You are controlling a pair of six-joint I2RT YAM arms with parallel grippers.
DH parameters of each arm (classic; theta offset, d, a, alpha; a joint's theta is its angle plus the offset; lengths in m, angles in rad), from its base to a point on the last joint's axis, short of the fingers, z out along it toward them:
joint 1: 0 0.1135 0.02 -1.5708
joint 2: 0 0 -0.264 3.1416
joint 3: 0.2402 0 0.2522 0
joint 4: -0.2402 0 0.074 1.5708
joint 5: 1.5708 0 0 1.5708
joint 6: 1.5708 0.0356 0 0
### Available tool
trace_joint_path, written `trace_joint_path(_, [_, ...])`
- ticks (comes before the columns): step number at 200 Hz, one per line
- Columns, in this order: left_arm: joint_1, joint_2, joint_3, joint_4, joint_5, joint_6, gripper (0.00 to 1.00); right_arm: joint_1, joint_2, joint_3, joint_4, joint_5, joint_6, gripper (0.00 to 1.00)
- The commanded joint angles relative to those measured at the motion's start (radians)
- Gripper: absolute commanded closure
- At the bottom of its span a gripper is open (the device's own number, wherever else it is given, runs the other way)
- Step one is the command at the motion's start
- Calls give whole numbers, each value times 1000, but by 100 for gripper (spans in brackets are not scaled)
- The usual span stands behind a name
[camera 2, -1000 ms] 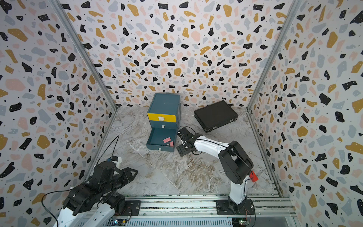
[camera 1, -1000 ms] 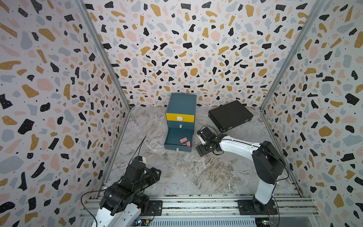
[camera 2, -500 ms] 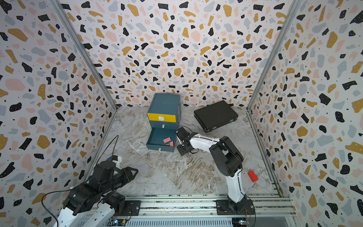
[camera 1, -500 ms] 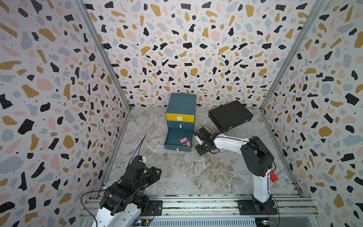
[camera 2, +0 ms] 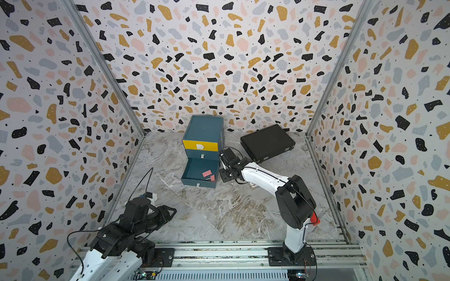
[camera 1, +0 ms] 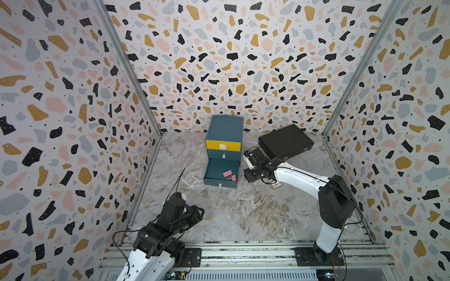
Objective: Put the binder clips in the drawer according to color
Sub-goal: Place the binder clip in the drawer, then close the drawer in the storage box.
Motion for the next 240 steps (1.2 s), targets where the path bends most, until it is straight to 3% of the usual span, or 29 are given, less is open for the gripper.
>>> trace_joint_path(1, [2,22,-38,145,33,-50,53,43,31,103,-21,-8,12,60])
trace_joint_path(59, [3,130,-209,498,84,-226,60,113,208,304,29,78,-57,58])
trace_joint_path(90, [5,276,-222,658,78,-261,61,116,277,351,54,101,-104,53])
trace_joint_path(111, [4,422,-217,805,90,-284,61,117,308,374,45,105,-129,46])
trace_joint_path(129, [5,545,-208,908,91,-311,61,116,307,373,37,102,-138,34])
trace_joint_path(153, [8,693,-194,1045,78,-337,61,117,237,310,68,97,-125,22])
trace_joint_path(174, [19,791,-172,1144,70,-357,60,117,151,256,77,98,-103,18])
trace_joint_path(210, [42,943,-159,1336,34,-405,63,116,-26,105,85,86,-40,31])
trace_joint_path(240, [58,1085,-149,1535,24,-468,65,113,-166,-63,106,55,10,34])
